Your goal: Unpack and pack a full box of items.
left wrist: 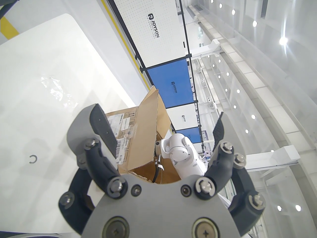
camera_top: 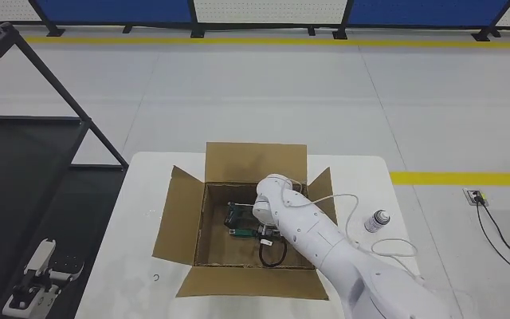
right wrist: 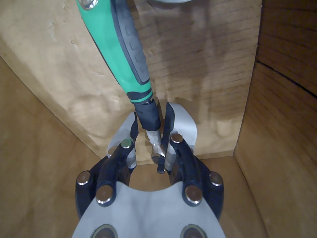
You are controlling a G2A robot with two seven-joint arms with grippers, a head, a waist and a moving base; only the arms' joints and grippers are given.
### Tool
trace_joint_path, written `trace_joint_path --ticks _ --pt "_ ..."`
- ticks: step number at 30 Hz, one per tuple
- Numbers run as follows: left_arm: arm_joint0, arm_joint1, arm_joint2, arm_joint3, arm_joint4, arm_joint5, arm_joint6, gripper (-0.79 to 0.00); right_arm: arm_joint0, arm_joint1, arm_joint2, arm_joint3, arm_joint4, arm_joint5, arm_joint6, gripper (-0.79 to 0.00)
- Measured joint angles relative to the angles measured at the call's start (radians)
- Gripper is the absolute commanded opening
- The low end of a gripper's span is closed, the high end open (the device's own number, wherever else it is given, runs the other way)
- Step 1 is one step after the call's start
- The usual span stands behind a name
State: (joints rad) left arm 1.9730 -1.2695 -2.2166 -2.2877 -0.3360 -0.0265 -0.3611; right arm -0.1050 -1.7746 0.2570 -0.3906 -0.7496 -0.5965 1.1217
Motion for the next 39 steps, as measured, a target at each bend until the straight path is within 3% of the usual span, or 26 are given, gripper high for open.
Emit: trace_joint_path --ticks 6,10,12,13,22,39 --pt "0.003 -0.003 -0.008 0.006 -0.011 -0.006 -0.005 0.000 0.001 -0.027 -0.002 0.041 -0.009 -0.010 -0.001 -0.545" --pt "0.006 -0.005 -0.014 0.009 -0.024 -0.012 -0.009 0.000 0.002 -0.042 -0.001 0.070 -0.013 -0.014 -0.004 -0.653" --pt "0.008 -0.006 -0.017 0.010 -0.030 -0.015 -0.012 0.000 0.003 -0.049 0.001 0.086 -0.014 -0.015 -0.007 -0.770" --pt "0.009 -0.007 -0.018 0.011 -0.033 -0.017 -0.013 0.000 0.003 -0.052 0.002 0.093 -0.014 -0.015 -0.008 -0.785" --pt "0.012 -0.011 -0.024 0.012 -0.040 -0.023 -0.022 0.000 0.024 -0.067 0.022 0.148 -0.005 -0.032 -0.060 -0.785" --pt "-0.014 -0.011 -0.007 0.004 -0.001 0.006 -0.043 0.000 0.079 -0.036 0.048 0.144 -0.043 -0.090 -0.133 -0.785"
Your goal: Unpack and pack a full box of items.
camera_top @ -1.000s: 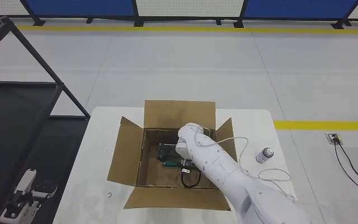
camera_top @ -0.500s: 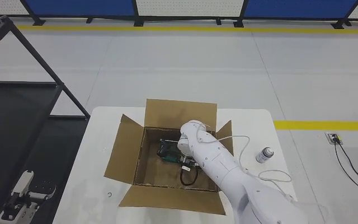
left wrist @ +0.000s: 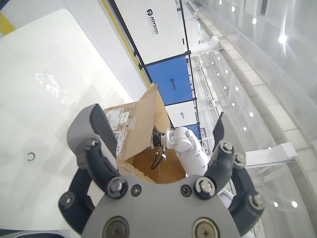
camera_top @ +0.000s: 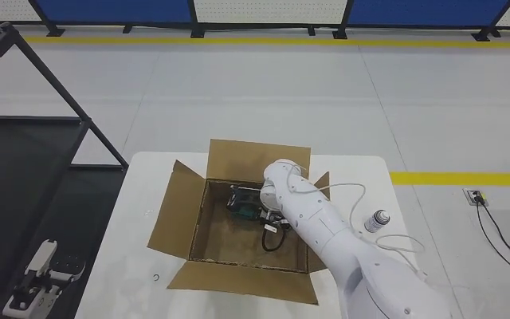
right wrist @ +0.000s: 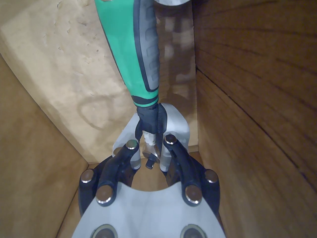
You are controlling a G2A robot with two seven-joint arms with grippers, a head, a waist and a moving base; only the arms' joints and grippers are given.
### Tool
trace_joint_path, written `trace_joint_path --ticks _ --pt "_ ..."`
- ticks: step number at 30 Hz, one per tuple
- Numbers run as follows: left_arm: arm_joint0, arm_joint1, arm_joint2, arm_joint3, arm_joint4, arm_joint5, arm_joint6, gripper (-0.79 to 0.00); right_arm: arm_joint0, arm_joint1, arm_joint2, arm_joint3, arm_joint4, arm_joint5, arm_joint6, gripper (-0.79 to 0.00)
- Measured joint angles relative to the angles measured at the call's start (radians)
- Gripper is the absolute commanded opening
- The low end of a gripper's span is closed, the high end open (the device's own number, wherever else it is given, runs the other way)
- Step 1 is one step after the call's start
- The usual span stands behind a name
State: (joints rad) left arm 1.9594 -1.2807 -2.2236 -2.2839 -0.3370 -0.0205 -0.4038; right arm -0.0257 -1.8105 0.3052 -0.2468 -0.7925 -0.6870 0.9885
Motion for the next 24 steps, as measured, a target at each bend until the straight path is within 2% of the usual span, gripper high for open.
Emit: trace_joint_path --ticks 7,13,19,24 --pt "-0.007 -0.001 0.005 0.008 0.006 0.009 0.000 0.000 0.003 0.023 0.008 -0.052 -0.024 -0.034 -0.015 -0.785" --pt "-0.015 -0.001 0.012 0.009 0.012 0.017 -0.004 0.000 0.000 0.060 0.020 -0.135 -0.056 -0.057 -0.044 -0.785" --pt "-0.026 0.000 0.019 0.006 0.023 0.027 -0.009 0.000 -0.022 0.128 0.055 -0.287 -0.095 -0.056 -0.080 -0.785" --pt "-0.036 0.001 0.025 0.004 0.030 0.036 -0.014 0.000 -0.081 0.222 0.129 -0.519 -0.133 -0.008 -0.060 -0.785"
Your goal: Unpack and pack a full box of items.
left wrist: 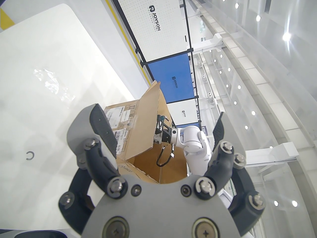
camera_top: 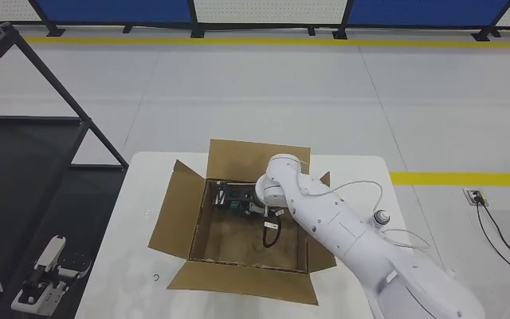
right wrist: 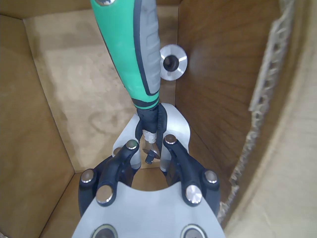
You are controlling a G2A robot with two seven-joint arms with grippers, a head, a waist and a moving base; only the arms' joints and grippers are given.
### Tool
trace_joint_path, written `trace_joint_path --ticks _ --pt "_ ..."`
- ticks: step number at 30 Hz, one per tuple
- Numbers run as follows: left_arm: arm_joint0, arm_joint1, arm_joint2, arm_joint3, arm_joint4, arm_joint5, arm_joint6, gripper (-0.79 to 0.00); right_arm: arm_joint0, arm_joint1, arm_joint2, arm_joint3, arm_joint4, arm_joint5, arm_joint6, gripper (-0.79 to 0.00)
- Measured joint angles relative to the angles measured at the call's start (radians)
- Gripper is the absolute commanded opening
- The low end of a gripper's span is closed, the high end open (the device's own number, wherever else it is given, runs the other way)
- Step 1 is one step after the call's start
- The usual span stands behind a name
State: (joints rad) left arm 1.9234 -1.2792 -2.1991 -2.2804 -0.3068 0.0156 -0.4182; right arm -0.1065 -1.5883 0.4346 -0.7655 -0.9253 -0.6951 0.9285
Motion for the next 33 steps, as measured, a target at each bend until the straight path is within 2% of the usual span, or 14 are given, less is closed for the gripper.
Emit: trace_joint_path --ticks 4,8,12,18,22,33 --pt "-0.008 0.001 0.005 0.001 0.004 0.006 -0.003 0.000 -0.099 0.094 0.111 -0.264 -0.024 0.070 0.080 -0.785" --pt "-0.016 0.002 0.009 0.004 0.007 0.009 -0.007 0.000 -0.259 0.188 0.269 -0.581 -0.056 0.133 0.196 -0.785" --pt "-0.020 0.002 0.011 0.008 0.007 0.011 -0.007 0.000 -0.400 0.242 0.394 -0.802 -0.084 0.134 0.224 -0.785" --pt "-0.026 0.003 0.014 0.016 0.003 0.012 -0.008 0.000 -0.496 0.271 0.501 -0.939 -0.057 0.158 0.174 -0.785" --pt "-0.028 0.003 0.016 0.020 0.001 0.013 -0.012 0.000 -0.502 0.274 0.504 -0.950 -0.037 0.129 0.188 -0.785" --pt "-0.040 0.006 0.026 0.017 0.016 0.021 -0.027 0.000 -0.502 0.274 0.503 -0.949 -0.038 0.129 0.187 -0.785"
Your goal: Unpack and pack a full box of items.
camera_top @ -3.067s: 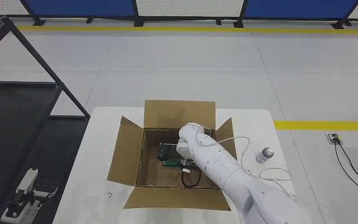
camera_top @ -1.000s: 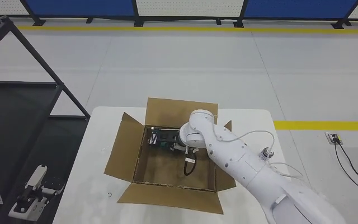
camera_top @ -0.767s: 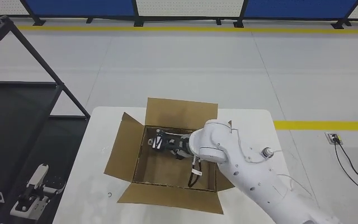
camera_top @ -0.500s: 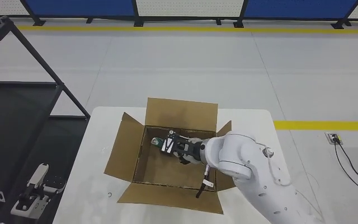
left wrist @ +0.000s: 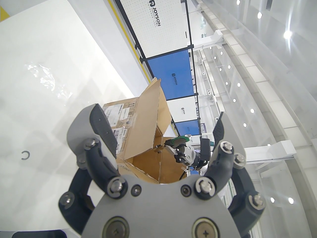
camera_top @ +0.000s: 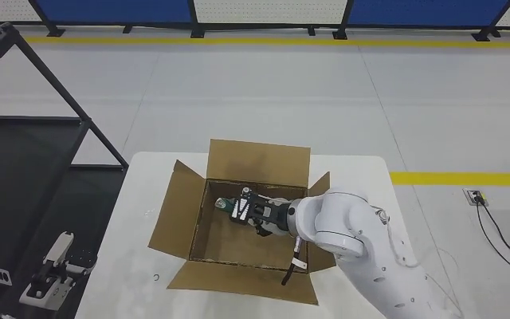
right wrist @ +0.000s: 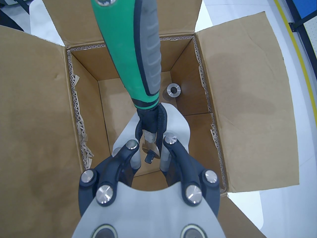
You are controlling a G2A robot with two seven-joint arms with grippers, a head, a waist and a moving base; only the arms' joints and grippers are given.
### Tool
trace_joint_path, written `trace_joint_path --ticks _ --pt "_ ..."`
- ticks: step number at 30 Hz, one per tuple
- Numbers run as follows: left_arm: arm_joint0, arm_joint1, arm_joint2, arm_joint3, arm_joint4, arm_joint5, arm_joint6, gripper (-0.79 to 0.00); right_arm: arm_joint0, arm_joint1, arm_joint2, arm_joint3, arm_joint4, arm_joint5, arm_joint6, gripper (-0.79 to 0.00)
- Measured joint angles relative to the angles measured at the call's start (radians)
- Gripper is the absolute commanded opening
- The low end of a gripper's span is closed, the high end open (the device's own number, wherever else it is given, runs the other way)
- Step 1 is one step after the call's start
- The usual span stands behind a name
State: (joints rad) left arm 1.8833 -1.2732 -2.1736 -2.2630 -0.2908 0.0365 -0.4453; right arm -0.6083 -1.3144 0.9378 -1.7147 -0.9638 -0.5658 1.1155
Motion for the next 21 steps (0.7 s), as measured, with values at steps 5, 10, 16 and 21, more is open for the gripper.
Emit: trace_joint_path --ticks 5,10,16,21 --pt "-0.005 0.002 0.003 -0.001 0.009 0.005 -0.004 0.000 -0.020 0.005 0.013 -0.046 -0.016 0.003 -0.050 -0.785" --pt "-0.004 0.002 0.007 0.003 0.010 0.007 -0.006 0.000 -0.060 0.020 0.075 -0.154 -0.030 0.041 -0.056 -0.785" --pt "-0.005 0.003 0.014 0.002 0.016 0.009 -0.003 0.000 -0.152 0.043 0.190 -0.290 -0.008 0.054 -0.110 -0.785" --pt "-0.014 0.004 0.019 0.000 0.021 0.016 -0.005 0.000 -0.243 0.062 0.311 -0.394 0.018 0.068 -0.156 -0.785"
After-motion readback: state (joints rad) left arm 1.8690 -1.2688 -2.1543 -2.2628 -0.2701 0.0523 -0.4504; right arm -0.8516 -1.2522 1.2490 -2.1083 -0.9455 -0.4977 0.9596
